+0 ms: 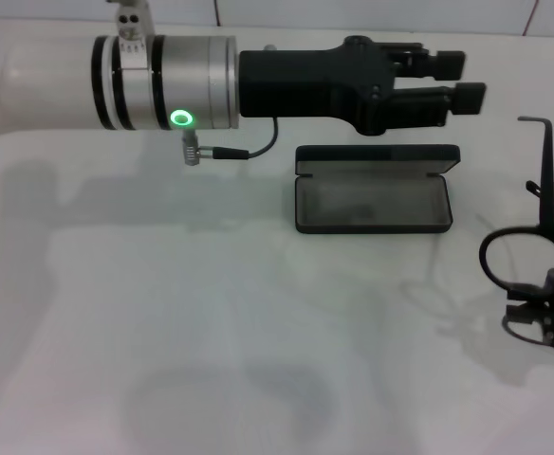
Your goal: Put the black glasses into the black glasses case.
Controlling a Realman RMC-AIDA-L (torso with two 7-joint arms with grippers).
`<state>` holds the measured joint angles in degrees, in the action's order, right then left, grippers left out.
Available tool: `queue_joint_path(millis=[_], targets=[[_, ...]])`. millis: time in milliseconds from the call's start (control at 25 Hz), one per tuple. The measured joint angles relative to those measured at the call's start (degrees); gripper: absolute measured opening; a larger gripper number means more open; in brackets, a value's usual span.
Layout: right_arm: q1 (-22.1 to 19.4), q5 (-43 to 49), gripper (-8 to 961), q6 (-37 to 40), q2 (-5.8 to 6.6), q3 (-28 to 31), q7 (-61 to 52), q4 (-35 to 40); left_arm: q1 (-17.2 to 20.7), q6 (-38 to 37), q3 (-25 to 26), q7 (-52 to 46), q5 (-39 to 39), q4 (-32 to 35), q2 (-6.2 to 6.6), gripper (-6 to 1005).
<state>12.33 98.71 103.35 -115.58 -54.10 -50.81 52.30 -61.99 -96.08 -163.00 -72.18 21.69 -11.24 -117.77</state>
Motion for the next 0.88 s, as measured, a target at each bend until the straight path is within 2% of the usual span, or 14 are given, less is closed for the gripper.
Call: queue_joint_path(millis=[80,240,480,880], targets=[[0.22,-1.50,96,0.08,-0.01,0.03,6.26,-3.99,-0.37,-1.04,-0.03,-0.42,-0.53,0.20,0.06,542],[1.14,-2.69,96,0.11,0.00,0.06,11.77,-7.96,-1.45,-1.54,-0.05,-0.75,-2.55,0.39,-0.40,543],[1.63,-2.89,96,0.14,-0.17,0.11,13.54,-8.75,-4.12,-2.12,-0.05,-0.98,-8.34,1.44,-1.69,543],[1.82,-3.00,95,0.27,-0.27,-0.02,14.27,-9.28,-4.36,-2.92,0.05,0.35,-7.49,2.81,-1.80,543]])
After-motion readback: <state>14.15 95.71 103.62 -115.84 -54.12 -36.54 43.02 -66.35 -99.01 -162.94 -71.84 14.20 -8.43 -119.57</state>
